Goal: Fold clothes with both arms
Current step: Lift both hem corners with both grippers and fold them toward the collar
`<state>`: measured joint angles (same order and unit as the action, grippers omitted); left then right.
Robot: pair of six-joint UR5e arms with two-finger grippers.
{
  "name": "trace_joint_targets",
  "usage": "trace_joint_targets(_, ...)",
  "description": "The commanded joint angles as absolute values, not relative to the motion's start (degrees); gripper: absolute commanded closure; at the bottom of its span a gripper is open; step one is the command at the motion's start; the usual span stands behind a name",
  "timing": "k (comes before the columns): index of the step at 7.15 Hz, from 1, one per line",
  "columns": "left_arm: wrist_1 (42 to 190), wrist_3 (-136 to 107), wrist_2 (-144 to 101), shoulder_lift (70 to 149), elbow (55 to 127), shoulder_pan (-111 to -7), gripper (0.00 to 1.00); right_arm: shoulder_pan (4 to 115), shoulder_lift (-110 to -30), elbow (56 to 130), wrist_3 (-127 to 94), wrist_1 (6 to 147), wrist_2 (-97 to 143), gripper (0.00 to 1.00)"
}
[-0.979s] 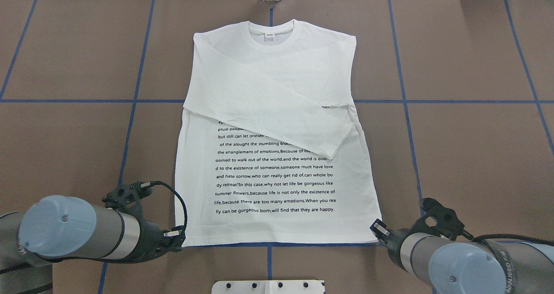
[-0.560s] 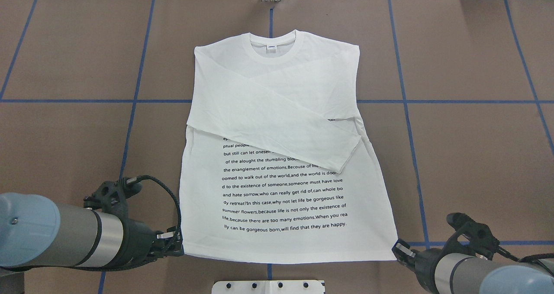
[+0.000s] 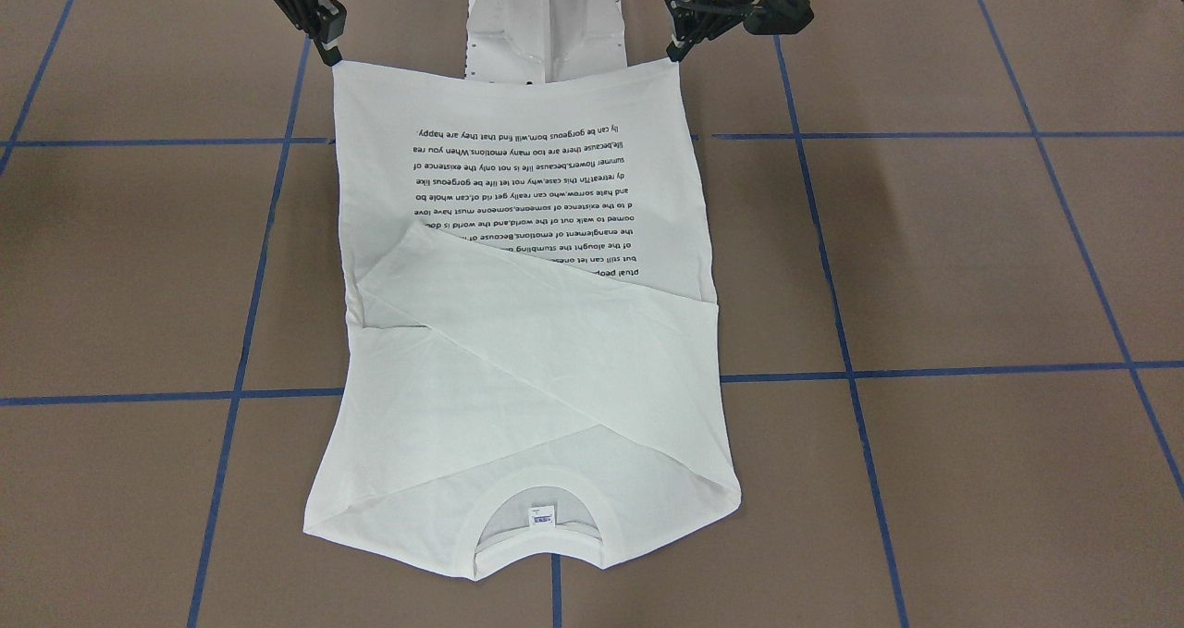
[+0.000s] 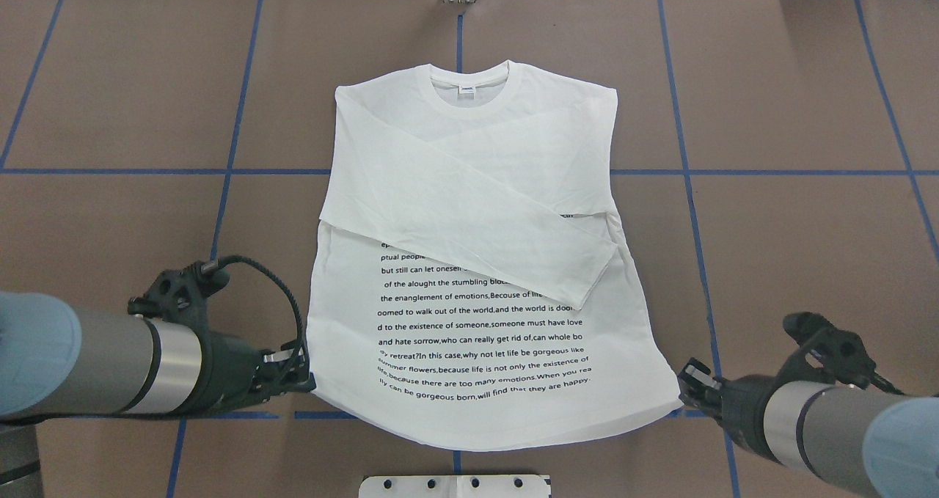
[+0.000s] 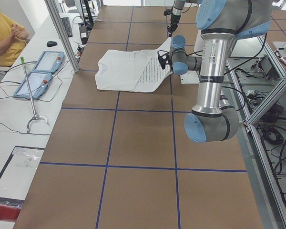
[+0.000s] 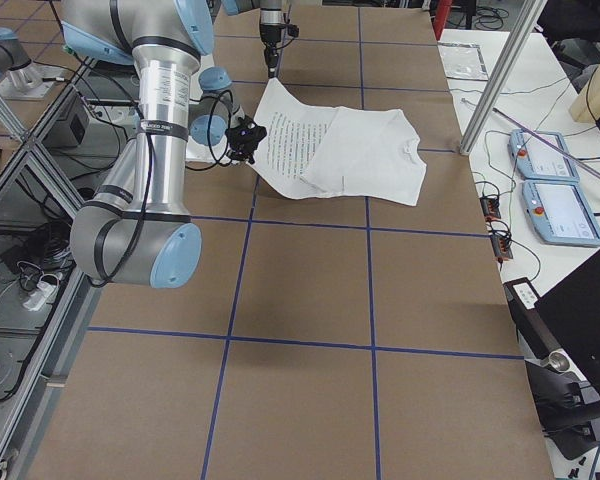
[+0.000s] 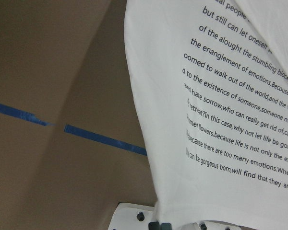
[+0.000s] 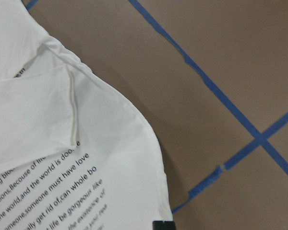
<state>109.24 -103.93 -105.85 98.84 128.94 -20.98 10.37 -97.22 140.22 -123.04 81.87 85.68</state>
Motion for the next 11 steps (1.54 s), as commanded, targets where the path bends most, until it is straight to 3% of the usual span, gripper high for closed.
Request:
trace_joint_targets(1, 108.9, -98.8, -106.1, 107.0, 119.8, -31.3, 1.0, 28.4, -83.6, 130.0, -109.6, 87.1, 97.6, 1.0)
trace_joint_targets(3, 109.3, -92.3, -106.3, 113.4, 110.4, -40.3, 1.0, 40.4, -67.8, 118.8, -95.1, 98.4, 102.7, 1.0)
trace_joint_targets(6, 113.1, -85.3, -106.3, 120.7, 95.8, -49.6, 1.0, 48.5, -55.3, 98.0, -86.0, 98.2, 102.7, 1.0)
trace_joint_targets(9, 126.1, -84.6, -106.1, 130.0, 74.0, -50.5, 1.0, 50.1, -46.9, 73.8, -86.0, 81.5, 102.5, 1.0)
trace_joint_targets(11, 132.8, -84.5, -105.8, 132.7, 64.7, -50.4, 1.0, 50.0, -45.6, 71.9, -86.4, 80.2, 102.7, 1.0)
